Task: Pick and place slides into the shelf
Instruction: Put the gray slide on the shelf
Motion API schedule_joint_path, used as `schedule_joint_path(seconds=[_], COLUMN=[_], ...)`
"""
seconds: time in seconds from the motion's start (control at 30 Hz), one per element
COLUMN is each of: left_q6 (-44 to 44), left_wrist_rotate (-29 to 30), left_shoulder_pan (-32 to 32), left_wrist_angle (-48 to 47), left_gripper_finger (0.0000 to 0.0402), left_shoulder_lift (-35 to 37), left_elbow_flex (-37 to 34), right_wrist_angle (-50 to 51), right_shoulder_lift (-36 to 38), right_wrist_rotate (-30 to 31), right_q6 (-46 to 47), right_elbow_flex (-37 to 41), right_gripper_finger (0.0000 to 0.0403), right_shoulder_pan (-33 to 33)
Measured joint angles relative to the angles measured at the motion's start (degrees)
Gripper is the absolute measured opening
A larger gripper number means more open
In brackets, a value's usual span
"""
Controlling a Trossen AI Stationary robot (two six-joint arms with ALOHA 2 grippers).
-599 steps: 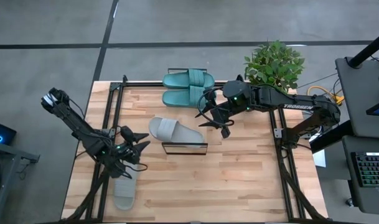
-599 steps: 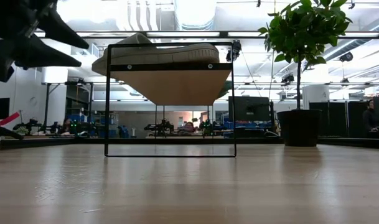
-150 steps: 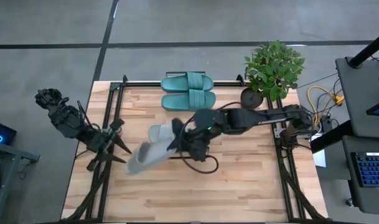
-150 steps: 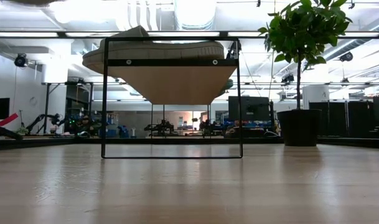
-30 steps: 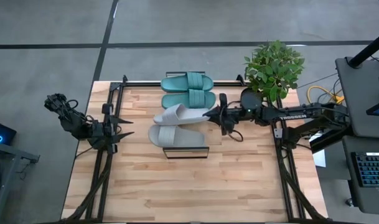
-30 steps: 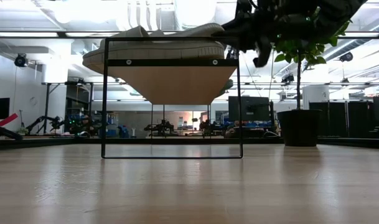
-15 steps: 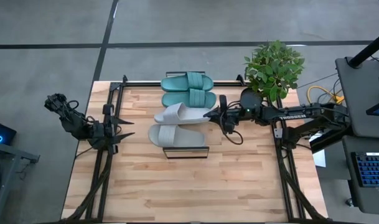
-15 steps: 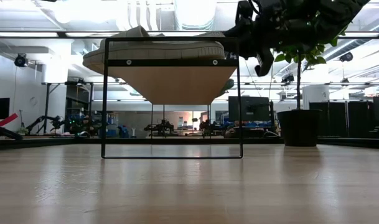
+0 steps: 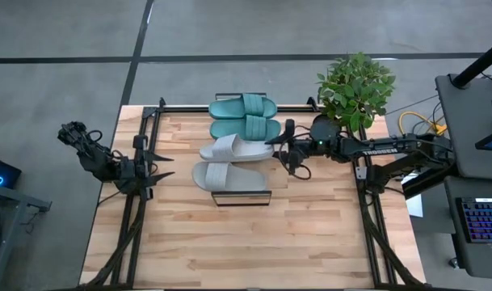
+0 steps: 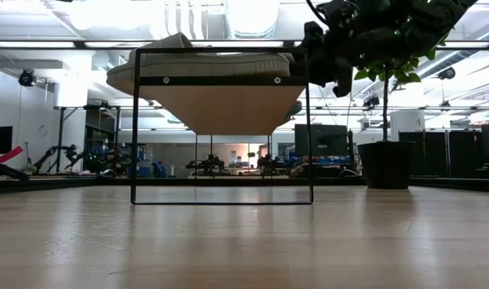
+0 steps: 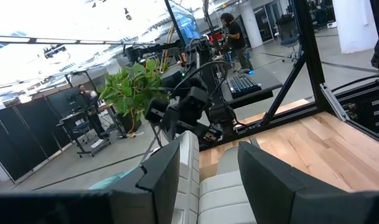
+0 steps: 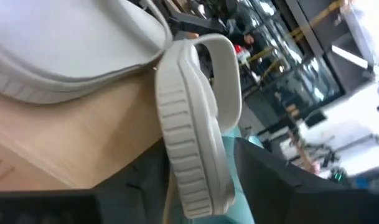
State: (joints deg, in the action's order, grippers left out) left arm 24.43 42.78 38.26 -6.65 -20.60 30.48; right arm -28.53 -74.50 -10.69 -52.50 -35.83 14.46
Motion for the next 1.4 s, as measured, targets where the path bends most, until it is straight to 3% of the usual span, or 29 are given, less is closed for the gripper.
schedule_joint_path(seconds=[0.2,0.57,1.0,1.2,1.4], left_q6=[0.00,0.00,0.00,0.01,0.02], left_wrist_rotate=[-0.01,-0.01,-0.01,-0.02,-0.02], left_shoulder_pan=[0.02,0.01,0.02,0.01,0.02], left_wrist_angle=[0.15,0.17,0.17,0.18,2.38], left_gripper_finger=[0.0148,0.0148,0.0148,0.0148,0.0148], left_shoulder_lift=[0.00,0.00,0.02,0.00,0.09], left_elbow_flex=[-0.09,-0.13,-0.80,-1.01,-1.03], right_wrist_angle=[0.04,8.33,9.67,7.34,2.26], right_shoulder_lift=[0.31,5.99,15.20,14.35,8.44], right_wrist_rotate=[0.69,0.35,-2.96,-5.18,-7.34], right_q6=[7.77,15.24,14.98,16.92,17.51], right_elbow_flex=[-0.04,-0.13,-0.18,-0.26,-0.24], right_gripper_finger=[0.0195,0.0198,0.0198,0.0199,0.0195], right_shoulder_pan=[0.00,-0.25,-2.54,-2.58,-3.72])
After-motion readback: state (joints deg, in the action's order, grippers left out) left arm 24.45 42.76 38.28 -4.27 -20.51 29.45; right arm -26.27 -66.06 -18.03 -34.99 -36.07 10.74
